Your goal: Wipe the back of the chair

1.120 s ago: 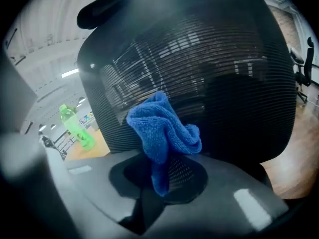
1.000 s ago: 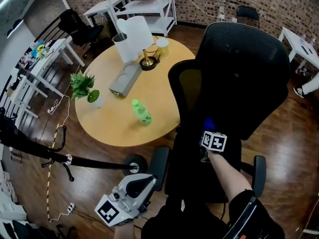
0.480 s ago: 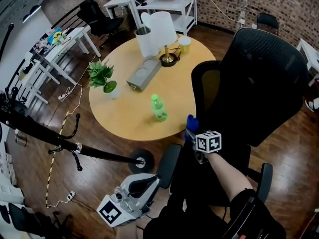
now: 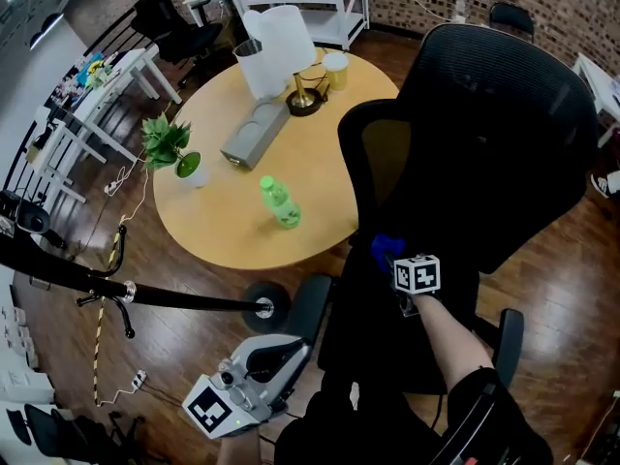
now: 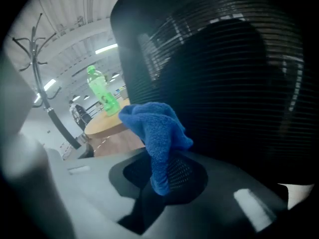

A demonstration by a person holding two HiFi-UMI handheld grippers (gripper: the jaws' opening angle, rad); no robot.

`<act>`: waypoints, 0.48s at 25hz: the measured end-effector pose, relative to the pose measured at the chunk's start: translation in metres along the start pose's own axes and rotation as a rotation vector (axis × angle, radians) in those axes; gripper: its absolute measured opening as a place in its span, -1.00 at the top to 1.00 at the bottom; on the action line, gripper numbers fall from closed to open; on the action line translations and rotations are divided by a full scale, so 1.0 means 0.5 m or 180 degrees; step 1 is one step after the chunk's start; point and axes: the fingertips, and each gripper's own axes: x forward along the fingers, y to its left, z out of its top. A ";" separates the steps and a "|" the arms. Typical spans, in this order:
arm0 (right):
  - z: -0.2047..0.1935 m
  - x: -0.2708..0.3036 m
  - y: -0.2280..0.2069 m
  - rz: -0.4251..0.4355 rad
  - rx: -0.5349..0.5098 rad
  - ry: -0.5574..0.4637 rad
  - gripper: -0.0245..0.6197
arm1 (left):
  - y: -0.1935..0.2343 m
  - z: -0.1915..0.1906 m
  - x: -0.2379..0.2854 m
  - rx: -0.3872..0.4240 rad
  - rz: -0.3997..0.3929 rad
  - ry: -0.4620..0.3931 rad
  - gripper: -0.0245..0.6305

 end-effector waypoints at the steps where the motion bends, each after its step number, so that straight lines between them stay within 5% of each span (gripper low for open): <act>1: -0.005 -0.012 -0.031 -0.0108 0.0043 -0.0019 0.76 | 0.000 -0.009 0.011 -0.0018 -0.0039 0.0017 0.92; 12: -0.063 -0.206 -0.294 -0.0869 0.0465 -0.0267 0.76 | -0.050 -0.057 0.184 -0.0113 -0.0771 0.0179 0.92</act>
